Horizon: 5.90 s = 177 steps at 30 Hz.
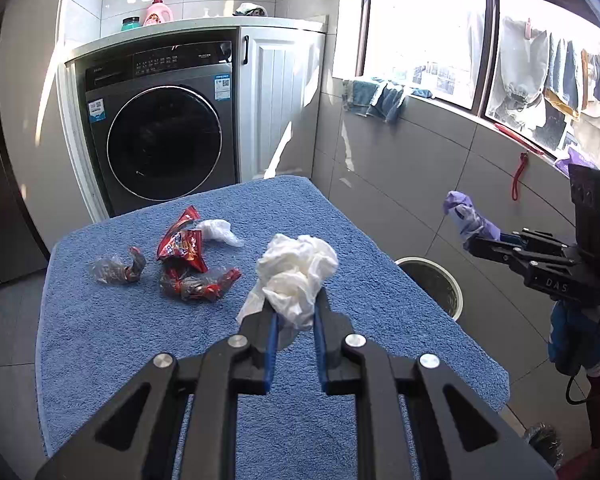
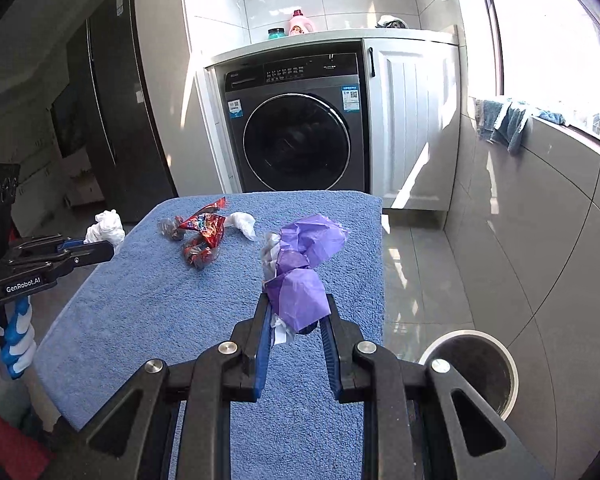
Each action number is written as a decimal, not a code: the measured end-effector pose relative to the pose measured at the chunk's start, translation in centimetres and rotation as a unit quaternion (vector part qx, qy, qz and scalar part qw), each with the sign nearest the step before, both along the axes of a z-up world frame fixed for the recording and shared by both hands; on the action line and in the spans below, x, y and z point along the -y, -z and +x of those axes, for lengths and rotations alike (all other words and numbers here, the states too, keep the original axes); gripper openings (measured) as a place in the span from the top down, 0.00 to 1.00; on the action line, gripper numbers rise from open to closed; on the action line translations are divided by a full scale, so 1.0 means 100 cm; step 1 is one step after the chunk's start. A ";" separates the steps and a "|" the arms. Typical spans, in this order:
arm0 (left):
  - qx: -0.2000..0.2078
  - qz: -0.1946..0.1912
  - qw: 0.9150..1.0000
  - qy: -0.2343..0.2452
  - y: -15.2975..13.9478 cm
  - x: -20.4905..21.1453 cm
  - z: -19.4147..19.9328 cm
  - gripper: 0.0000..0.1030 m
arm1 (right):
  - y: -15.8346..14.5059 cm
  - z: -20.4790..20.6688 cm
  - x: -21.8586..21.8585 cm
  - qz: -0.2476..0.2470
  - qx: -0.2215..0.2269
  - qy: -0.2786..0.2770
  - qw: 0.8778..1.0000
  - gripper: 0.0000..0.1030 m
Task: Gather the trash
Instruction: 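Carry the tissue and purple wrapper over the trash bin, then open both tools over the bin to drop the tissue and wrapper, then move both open tools back over the table, then grasp the clear plastic bag with the left tool while the right grasps the white bag, then carry both plastic bags over the trash bin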
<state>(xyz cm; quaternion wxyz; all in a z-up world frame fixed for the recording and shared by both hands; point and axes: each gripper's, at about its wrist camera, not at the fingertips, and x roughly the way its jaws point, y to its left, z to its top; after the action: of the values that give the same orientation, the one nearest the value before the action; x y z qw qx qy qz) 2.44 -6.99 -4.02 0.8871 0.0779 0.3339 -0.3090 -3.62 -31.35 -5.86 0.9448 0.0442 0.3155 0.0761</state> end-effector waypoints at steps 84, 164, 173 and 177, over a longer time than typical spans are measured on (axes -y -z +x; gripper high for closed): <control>0.010 -0.028 0.998 -0.052 -0.015 -0.055 0.035 0.51 | -0.054 0.003 0.004 -0.079 0.015 0.051 0.995 0.60; -0.017 0.025 0.993 -0.116 0.041 -0.121 0.113 0.82 | 0.020 0.131 -0.070 -0.054 -0.031 -0.072 0.995 0.88; -0.022 -0.018 0.990 -0.136 0.018 -0.118 0.069 0.82 | -0.008 0.062 -0.054 -0.062 0.001 -0.049 0.997 0.88; -0.018 -0.021 0.991 -0.134 0.007 -0.107 0.060 0.82 | -0.015 0.044 -0.038 -0.057 0.014 -0.040 0.997 0.88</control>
<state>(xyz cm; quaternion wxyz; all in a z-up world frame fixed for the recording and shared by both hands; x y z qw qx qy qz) 8.45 3.69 -4.75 0.9158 0.0084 0.3505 -0.1958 0.82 -27.57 -4.37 0.9464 -0.0236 0.3073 0.0963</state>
